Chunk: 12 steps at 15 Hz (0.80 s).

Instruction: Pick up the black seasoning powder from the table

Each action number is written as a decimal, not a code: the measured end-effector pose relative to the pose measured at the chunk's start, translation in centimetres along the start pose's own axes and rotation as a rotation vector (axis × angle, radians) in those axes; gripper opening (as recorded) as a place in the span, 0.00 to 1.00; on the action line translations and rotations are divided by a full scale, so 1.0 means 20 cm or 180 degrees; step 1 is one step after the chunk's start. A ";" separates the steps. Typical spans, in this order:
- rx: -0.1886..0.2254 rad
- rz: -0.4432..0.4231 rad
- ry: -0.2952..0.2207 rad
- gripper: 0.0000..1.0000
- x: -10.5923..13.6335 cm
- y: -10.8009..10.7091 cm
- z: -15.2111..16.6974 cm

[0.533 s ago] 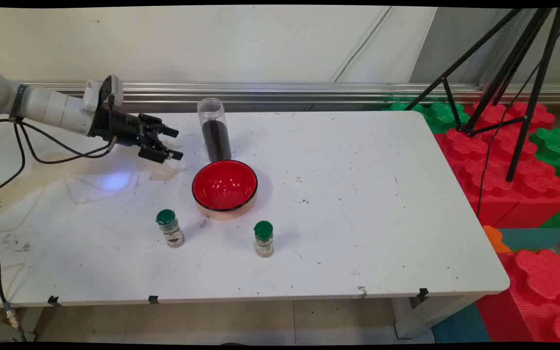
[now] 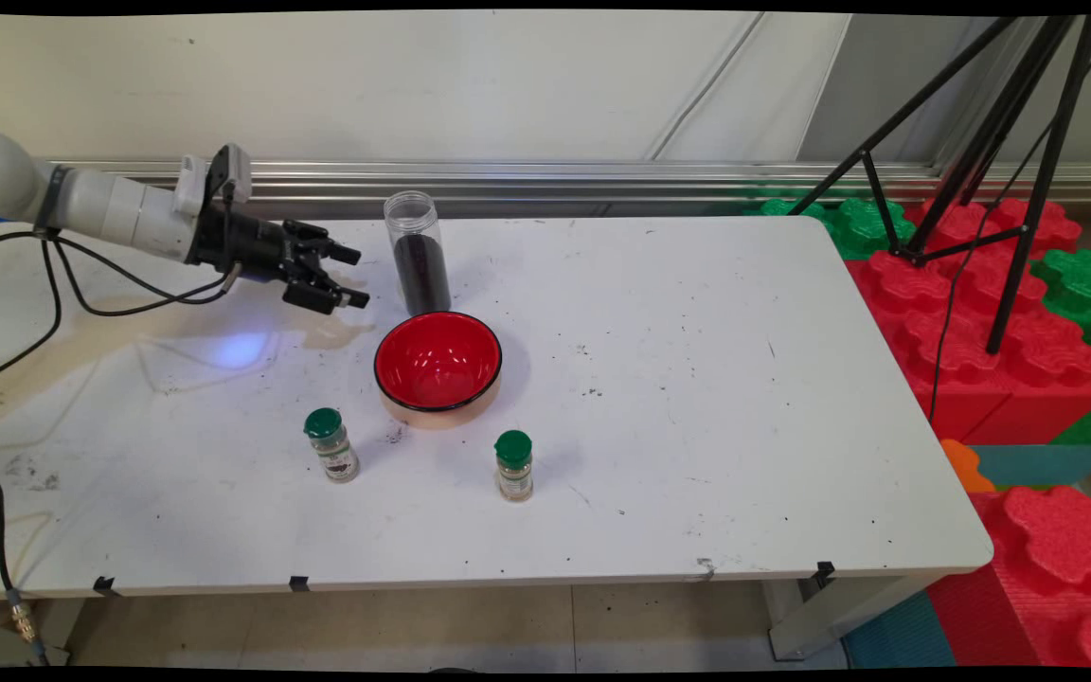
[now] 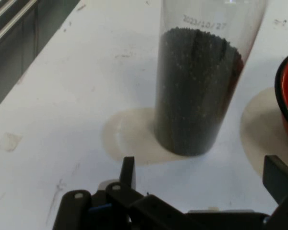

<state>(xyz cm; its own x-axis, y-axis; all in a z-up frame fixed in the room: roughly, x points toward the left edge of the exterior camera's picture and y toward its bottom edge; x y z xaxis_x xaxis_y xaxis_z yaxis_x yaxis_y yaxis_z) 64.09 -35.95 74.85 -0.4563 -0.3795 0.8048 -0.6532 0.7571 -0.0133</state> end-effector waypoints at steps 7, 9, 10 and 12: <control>-0.0023 -0.0006 0.0130 1.00 0.03 -0.02 0.09; -0.0033 0.0002 0.0180 1.00 0.04 -0.02 0.13; -0.0040 0.0008 0.0199 1.00 0.04 -0.03 0.14; -0.0044 0.0013 0.0230 1.00 0.05 -0.03 0.17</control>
<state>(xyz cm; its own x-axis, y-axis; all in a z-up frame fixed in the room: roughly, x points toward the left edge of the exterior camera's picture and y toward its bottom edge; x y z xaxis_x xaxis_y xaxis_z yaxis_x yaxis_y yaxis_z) 61.98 -38.62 73.66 -0.4136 -0.3375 0.8456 -0.6428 0.7660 -0.0087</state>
